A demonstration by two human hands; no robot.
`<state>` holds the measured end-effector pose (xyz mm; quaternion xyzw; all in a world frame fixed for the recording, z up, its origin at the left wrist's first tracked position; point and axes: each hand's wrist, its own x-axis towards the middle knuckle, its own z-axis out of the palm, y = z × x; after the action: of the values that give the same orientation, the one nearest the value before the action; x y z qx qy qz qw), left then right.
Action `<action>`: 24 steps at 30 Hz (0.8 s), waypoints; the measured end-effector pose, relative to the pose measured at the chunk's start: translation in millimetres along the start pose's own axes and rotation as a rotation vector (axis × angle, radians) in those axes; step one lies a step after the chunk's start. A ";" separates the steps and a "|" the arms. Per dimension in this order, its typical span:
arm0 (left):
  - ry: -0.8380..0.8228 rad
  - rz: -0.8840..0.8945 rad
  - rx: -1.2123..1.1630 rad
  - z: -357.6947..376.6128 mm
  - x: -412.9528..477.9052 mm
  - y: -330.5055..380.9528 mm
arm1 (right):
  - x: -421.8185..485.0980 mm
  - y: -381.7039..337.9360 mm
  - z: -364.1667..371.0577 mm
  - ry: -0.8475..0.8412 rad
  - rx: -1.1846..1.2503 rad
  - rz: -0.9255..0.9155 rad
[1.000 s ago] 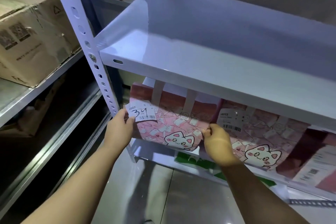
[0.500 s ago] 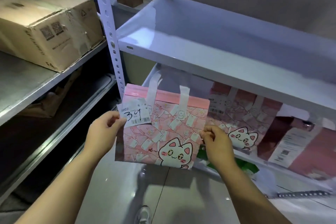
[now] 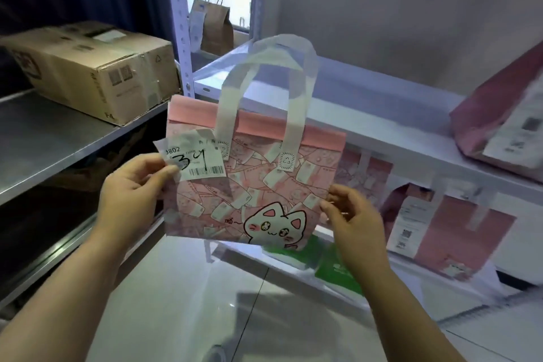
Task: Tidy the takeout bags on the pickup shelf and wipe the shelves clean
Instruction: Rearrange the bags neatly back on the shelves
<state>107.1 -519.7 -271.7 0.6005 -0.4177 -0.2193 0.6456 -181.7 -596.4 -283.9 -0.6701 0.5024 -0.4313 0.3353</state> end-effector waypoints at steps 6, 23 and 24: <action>-0.048 0.138 -0.085 40.5 18.6 57.4 | 14.7 -35.4 -58.5 0.213 0.041 -0.155; -0.249 0.262 -0.101 195.4 133.6 102.8 | 124.0 -45.0 -145.7 0.609 -0.043 -0.179; -0.261 0.255 -0.095 203.5 140.0 99.6 | 130.6 -41.0 -146.6 0.613 -0.052 -0.165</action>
<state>-0.3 -731.9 -151.8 0.4781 -0.5597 -0.2311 0.6362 -284.0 -713.4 -157.2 -0.5559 0.5348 -0.6258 0.1151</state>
